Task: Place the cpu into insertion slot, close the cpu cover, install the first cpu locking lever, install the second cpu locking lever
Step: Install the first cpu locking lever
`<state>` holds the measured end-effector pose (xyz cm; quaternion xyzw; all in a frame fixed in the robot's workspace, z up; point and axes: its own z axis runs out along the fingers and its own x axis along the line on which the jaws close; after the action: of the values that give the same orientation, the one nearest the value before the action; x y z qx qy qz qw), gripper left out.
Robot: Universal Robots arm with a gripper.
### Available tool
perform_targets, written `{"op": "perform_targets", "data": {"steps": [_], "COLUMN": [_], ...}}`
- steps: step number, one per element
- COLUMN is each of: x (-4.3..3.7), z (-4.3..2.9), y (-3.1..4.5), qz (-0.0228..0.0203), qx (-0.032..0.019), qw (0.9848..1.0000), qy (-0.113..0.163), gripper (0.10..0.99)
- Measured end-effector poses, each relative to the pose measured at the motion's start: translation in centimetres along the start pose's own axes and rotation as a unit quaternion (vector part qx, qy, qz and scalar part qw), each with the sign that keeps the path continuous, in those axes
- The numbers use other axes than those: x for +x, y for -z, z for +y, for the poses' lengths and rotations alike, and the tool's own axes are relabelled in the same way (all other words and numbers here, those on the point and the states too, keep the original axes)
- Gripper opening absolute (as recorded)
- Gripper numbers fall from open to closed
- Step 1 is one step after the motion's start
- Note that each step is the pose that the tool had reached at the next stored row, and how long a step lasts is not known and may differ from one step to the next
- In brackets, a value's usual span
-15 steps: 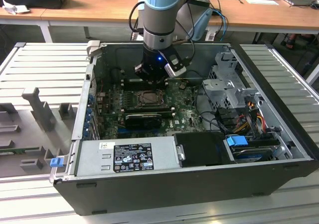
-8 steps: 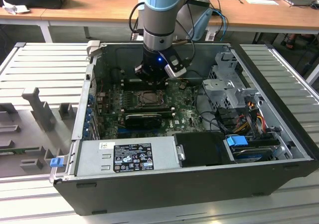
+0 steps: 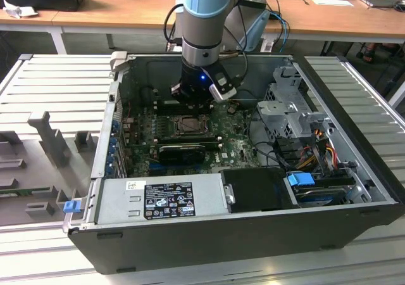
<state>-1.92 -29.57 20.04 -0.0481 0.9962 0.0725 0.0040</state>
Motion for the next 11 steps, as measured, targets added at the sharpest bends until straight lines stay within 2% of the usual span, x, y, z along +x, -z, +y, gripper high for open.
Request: {"op": "perform_targets", "data": {"steps": [2,6,11], "x": [-0.01,-0.02,0.01], "z": [0.05,0.18,-0.15], "y": [0.28,1.29,1.38], "qz": [-0.0001,0.0001,0.0], "qx": [-0.0002,0.0,0.0], "qw": [1.0,1.0,1.0], "qy": [0.0,0.0,0.0], "gripper": [0.106,0.106,0.106]}}
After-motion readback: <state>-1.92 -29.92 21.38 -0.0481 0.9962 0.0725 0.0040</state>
